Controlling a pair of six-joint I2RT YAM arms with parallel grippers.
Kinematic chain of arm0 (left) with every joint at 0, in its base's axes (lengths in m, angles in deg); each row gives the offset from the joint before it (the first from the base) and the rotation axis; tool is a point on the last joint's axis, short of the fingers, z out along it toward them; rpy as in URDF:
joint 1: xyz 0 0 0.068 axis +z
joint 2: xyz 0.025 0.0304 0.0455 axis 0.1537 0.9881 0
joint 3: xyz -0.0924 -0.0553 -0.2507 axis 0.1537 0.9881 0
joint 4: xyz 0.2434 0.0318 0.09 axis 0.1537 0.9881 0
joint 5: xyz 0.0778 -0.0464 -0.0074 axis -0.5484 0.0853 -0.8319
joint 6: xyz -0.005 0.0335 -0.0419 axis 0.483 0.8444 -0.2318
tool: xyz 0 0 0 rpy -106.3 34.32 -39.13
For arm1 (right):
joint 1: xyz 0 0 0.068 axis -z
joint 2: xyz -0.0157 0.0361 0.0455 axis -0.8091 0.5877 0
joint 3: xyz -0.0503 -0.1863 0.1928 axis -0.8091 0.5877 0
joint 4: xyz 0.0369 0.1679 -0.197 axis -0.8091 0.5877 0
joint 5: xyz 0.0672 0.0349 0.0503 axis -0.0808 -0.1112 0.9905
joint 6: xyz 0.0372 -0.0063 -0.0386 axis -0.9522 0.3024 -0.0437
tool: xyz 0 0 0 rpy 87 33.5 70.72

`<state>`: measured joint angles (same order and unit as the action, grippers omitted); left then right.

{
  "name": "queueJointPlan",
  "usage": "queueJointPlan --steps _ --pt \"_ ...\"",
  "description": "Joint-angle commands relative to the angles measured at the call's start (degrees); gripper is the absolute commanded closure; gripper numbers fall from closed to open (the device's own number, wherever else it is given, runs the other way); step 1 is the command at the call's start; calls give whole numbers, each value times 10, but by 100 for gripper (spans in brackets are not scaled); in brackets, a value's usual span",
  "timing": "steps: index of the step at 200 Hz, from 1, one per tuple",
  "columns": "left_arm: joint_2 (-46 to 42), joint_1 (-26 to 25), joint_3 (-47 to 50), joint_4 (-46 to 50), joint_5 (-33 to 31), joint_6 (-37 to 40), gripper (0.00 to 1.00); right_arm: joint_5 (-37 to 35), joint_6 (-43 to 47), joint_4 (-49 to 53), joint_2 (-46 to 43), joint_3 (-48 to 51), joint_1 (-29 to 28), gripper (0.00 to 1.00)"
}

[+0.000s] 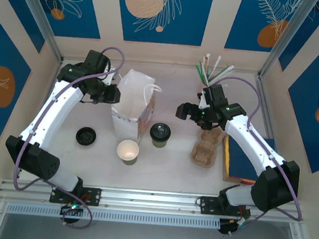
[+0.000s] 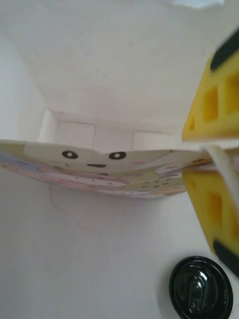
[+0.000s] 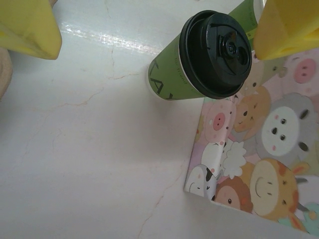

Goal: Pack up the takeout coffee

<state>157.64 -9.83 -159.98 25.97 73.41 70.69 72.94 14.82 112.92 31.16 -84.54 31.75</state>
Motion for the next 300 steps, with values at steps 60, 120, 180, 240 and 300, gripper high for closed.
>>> queueJointPlan --steps 60,120,180,240,300 --pt "-28 -5 0 13 15 -8 32 2 -3 6 -1 -5 4 1" --pt "-63 -6 23 11 -10 -27 20 3 -2 10 -1 -8 2 1" --pt "-66 -5 47 6 -8 -25 13 3 -2 12 -3 -10 0 1" --pt "-76 -6 60 22 -55 -39 12 1 -1 12 -5 -8 -1 1" --pt "-97 -6 47 49 -59 -59 1 5 -1 8 -1 -10 -2 1"
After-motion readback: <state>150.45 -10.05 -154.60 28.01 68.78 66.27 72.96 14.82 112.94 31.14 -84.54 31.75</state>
